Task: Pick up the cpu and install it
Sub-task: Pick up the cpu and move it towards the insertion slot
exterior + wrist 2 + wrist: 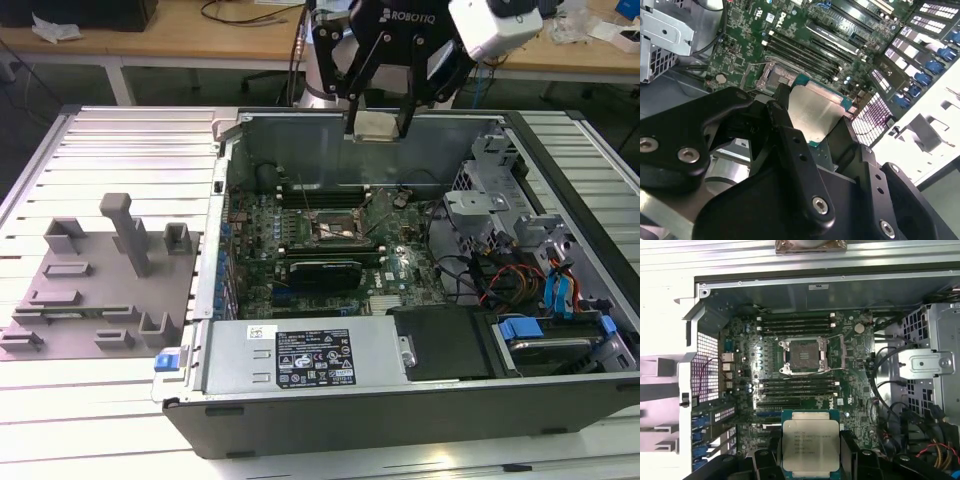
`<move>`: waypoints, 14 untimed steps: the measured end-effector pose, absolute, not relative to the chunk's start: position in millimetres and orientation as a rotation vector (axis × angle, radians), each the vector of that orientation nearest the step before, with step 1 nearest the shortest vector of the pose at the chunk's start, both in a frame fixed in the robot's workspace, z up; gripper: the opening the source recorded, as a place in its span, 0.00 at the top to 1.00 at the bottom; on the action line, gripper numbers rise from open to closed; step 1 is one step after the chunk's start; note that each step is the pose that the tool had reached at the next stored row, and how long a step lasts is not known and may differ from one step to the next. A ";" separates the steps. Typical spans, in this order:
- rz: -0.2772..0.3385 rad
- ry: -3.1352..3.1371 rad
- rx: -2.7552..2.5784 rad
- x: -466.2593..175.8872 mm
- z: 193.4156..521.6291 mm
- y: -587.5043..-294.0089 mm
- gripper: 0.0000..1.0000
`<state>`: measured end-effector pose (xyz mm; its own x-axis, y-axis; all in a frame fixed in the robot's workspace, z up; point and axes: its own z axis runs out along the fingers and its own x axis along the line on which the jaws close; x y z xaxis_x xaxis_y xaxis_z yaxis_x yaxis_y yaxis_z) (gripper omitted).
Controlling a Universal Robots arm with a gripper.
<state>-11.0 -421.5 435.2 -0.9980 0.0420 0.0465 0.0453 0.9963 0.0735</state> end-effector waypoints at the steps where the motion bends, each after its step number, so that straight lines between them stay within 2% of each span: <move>1: -0.116 -3.094 -0.068 -11.0 433.3 -421.4 0.45; 14: -0.115 -3.094 -0.068 -11.0 402.7 -421.3 0.45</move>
<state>-11.0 -421.3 402.7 -0.9980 0.0420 0.0464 0.0453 0.9963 0.0734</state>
